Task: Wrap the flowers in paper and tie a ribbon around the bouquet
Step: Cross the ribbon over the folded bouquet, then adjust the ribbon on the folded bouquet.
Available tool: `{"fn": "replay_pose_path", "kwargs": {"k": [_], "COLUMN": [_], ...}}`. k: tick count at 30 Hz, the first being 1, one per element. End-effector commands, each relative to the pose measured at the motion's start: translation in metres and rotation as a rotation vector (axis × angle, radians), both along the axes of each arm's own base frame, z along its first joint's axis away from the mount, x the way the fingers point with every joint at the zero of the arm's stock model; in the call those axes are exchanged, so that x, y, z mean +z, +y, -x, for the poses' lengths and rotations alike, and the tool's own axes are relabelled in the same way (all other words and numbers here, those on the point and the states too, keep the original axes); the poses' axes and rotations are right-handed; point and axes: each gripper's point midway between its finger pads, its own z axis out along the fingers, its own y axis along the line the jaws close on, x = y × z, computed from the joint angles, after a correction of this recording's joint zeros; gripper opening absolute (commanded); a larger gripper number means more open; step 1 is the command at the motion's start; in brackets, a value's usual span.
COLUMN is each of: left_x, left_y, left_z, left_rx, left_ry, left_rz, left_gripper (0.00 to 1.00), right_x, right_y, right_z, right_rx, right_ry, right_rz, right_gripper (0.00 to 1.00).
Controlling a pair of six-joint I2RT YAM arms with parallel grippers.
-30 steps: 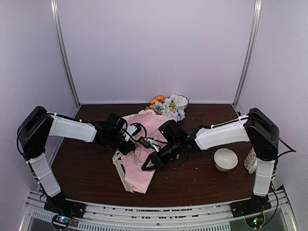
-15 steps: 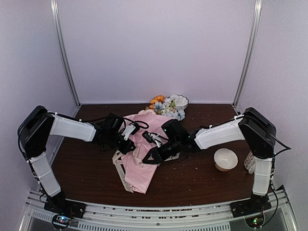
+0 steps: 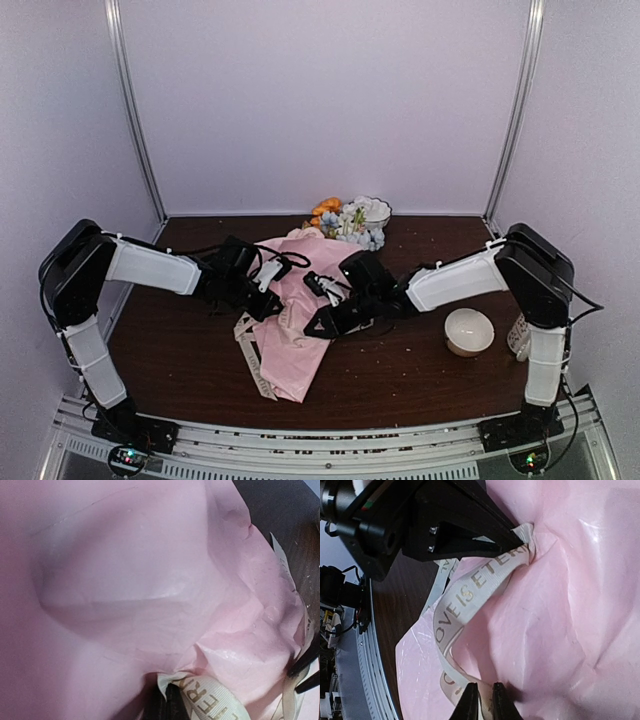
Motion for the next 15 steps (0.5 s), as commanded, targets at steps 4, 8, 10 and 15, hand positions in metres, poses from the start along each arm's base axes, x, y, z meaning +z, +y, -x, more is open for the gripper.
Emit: {"fn": "replay_pose_path", "kwargs": {"k": [4, 8, 10, 15], "left_x": [-0.01, -0.008, -0.007, -0.007], "left_y": [0.004, 0.002, 0.001, 0.001], "left_z": [0.002, 0.002, 0.003, 0.001], "left_rx": [0.017, 0.036, 0.04, 0.051], "left_ry": [0.024, 0.037, 0.045, 0.036], "left_rz": [0.001, 0.021, 0.031, 0.036], "left_gripper": [0.0, 0.0, 0.0, 0.0], "right_x": [0.078, 0.07, 0.059, 0.029], "right_y": [-0.018, -0.021, -0.018, -0.003], "right_z": [0.004, 0.026, 0.041, 0.067], "right_rx": [-0.117, -0.058, -0.014, 0.117], "right_ry": [-0.216, -0.409, -0.462, -0.522], "right_rz": [-0.169, -0.001, 0.054, 0.159], "right_gripper": [0.13, 0.16, 0.15, 0.17]}}
